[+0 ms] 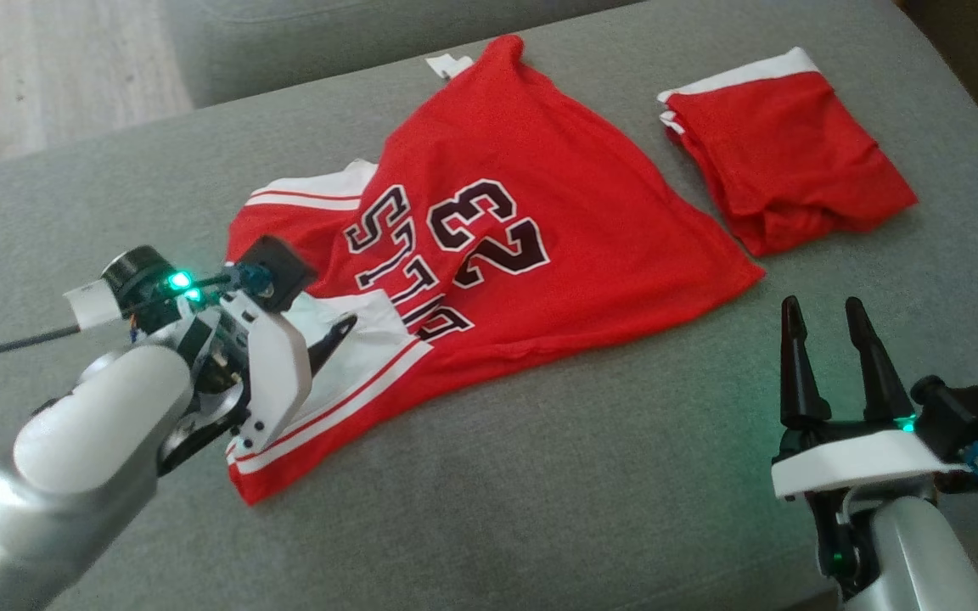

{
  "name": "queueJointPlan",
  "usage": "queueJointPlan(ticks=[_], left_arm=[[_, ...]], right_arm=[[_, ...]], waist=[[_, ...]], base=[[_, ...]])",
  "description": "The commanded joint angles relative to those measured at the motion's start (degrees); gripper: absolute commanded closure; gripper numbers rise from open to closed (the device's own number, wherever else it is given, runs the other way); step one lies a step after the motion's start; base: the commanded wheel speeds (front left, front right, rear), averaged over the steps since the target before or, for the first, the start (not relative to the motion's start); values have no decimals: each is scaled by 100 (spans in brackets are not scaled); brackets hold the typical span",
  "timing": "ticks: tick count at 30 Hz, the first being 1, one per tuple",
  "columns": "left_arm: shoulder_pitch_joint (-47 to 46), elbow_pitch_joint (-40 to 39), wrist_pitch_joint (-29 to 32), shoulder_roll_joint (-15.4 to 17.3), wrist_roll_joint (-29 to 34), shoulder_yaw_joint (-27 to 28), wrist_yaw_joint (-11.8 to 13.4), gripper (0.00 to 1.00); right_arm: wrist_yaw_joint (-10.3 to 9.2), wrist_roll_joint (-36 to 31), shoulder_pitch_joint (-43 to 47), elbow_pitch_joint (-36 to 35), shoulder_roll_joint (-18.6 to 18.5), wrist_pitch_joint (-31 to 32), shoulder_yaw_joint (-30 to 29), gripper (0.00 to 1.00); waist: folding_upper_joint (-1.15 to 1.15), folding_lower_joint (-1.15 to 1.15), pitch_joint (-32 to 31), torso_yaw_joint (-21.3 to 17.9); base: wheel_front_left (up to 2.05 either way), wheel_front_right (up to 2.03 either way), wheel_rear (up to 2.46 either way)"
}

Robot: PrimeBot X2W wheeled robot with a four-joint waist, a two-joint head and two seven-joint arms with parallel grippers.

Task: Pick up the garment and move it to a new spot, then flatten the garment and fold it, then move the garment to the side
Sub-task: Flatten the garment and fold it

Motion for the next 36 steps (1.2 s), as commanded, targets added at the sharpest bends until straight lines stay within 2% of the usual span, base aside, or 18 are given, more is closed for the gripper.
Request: queueJointPlan(ticks=[1,5,9,15,21,22,24,29,36], left_arm=[[-381,-171,45,275,-124,102,11,0],[-716,-131,79,526,-498,-436,11,0],[-932,20,10,605,-699,-825,11,0],[-1131,203,-125,591,-865,-1140,10,0],[-1195,239,-3,592,-905,-1276,10,0],[-1187,244,43,594,-915,-1285,10,12],[-1166,231,73,603,-930,-1295,10,100],[-1144,306,-150,604,-913,-1303,10,100],[-1392,730,-1146,509,-755,-1267,10,100]], right_arm=[[-5,41,-225,-151,-28,-63,138,0],[-5,86,-256,-150,-28,-63,129,0],[-5,116,-276,-136,-28,-63,135,0],[-5,145,-304,-127,-28,-63,160,0],[-5,182,-327,-104,-28,-63,181,0],[-5,187,-332,-101,-28,-63,187,0],[-5,195,-338,-95,-28,-63,190,0],[-5,189,-322,-71,-28,-63,161,0],[-5,85,-258,-54,-28,-63,141,0]], waist=[[0,-1,36,-67],[0,-1,85,-166],[0,-1,127,-237],[0,-1,183,-320],[0,-1,234,-380],[0,-1,237,-390],[0,-1,237,-405],[0,-1,168,-381],[0,-1,-93,-160]], base=[[0,0,0],[0,0,0],[0,0,0],[0,0,0],[0,0,0],[0,0,0],[0,0,0],[0,0,0],[0,0,0]])
